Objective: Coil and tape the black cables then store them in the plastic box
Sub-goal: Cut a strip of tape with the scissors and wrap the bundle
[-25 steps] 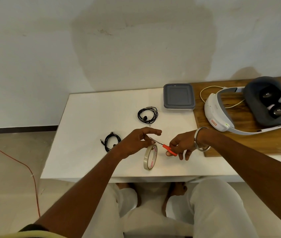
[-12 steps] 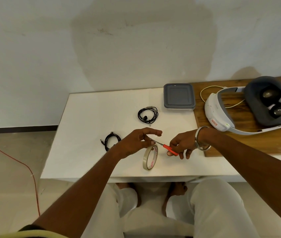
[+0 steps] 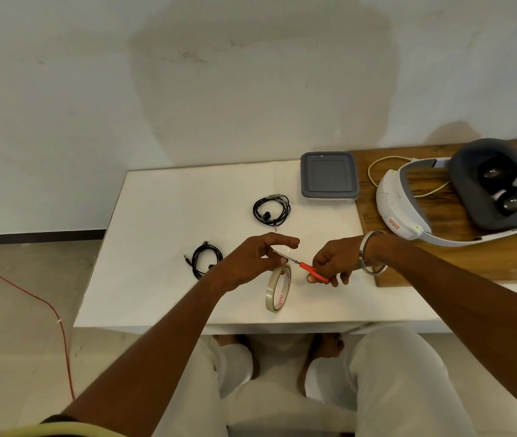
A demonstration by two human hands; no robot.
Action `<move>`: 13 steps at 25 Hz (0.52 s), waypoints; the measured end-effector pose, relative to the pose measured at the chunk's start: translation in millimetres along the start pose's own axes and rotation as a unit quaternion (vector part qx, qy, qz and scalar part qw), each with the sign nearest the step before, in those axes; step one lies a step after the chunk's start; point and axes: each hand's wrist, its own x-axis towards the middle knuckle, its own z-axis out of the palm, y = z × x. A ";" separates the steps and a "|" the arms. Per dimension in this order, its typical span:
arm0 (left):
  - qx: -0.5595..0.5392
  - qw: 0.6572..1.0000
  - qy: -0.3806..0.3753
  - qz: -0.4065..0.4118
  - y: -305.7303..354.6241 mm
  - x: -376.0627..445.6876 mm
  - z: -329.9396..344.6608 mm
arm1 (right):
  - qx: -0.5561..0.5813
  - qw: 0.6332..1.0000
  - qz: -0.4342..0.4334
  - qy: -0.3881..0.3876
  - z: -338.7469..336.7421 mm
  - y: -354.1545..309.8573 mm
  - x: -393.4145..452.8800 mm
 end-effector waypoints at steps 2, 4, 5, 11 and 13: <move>-0.021 1.000 -0.002 -0.008 1.1 -0.2 -1.0 | -0.012 0.999 -0.017 0.029 -0.2 2.8 0.1; -0.015 1.000 -0.002 -0.013 2.0 -0.4 -1.3 | -0.007 0.998 -0.033 0.047 -0.5 8.9 -0.3; -0.011 1.000 0.000 -0.014 1.9 -0.6 -1.9 | 0.000 0.998 -0.035 0.050 -1.7 13.3 -1.6; -0.055 0.998 0.015 -0.017 -0.3 -5.0 -5.7 | -0.180 0.957 0.077 0.213 -11.9 38.5 -5.7; -0.055 0.998 0.015 -0.017 0.6 -5.7 -3.8 | -0.227 0.931 0.130 0.253 -11.9 37.8 -0.5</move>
